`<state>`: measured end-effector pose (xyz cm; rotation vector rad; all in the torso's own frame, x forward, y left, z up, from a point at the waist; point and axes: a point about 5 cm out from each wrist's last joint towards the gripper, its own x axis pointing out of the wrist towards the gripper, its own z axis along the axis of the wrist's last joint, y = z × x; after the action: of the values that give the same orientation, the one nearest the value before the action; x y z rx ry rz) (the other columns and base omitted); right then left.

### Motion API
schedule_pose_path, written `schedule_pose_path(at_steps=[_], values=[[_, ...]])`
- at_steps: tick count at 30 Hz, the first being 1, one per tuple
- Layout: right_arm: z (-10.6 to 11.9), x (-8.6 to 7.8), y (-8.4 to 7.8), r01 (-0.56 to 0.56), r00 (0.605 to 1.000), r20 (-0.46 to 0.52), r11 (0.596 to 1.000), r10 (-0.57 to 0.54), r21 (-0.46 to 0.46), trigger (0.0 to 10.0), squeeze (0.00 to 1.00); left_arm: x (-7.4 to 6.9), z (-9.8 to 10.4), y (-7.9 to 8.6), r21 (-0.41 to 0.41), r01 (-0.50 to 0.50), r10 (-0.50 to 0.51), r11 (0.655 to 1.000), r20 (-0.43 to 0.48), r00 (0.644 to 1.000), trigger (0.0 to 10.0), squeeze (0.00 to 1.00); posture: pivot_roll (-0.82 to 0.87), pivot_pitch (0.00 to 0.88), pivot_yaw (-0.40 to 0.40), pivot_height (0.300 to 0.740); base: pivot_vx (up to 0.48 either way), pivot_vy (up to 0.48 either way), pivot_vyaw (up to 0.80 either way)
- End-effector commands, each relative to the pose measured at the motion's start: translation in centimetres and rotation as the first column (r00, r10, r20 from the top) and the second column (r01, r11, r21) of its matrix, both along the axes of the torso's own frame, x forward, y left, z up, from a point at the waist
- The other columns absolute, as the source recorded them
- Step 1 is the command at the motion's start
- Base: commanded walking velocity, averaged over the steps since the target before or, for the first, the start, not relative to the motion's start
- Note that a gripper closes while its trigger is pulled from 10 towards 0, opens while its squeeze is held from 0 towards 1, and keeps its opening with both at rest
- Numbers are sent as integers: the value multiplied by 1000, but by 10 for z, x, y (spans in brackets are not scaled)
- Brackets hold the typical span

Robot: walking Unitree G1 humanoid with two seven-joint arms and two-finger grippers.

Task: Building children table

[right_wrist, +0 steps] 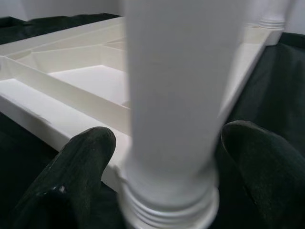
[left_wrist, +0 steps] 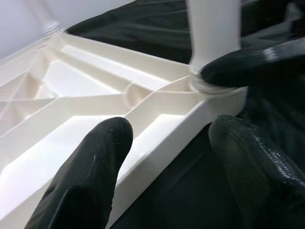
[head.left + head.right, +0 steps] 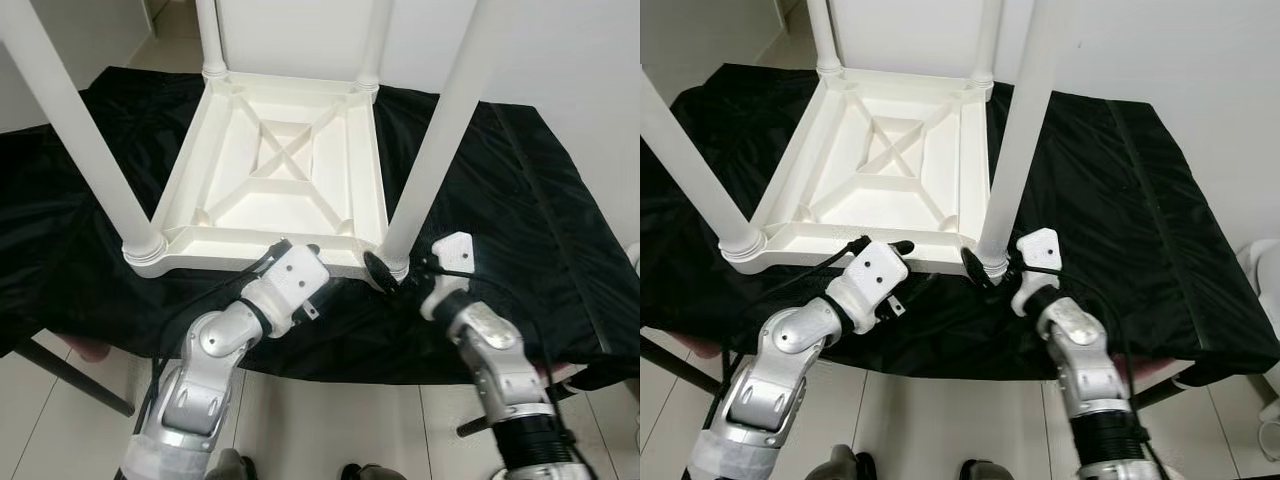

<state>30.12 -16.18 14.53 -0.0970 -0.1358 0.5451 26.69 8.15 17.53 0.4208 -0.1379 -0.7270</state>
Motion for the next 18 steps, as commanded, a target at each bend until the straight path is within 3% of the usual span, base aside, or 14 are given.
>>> schedule_pose_path(at_steps=[1,8,18], values=[[1,1,-2,-23,1000,5,1000,23,-3,10000,0,-1,1,1,-21,-37,38,999,12,999,10000,0,-85,91,-14,740,0,0,0],[5,15,-14,-84,996,6,992,85,-89,10000,0,2,2,1,-6,-24,25,1000,18,1000,10000,0,-92,95,-5,740,0,0,0],[12,32,-5,-215,976,-7,963,217,-162,10000,0,-4,1,-4,-4,32,-32,999,-4,999,10000,0,-87,89,8,740,0,0,0]])
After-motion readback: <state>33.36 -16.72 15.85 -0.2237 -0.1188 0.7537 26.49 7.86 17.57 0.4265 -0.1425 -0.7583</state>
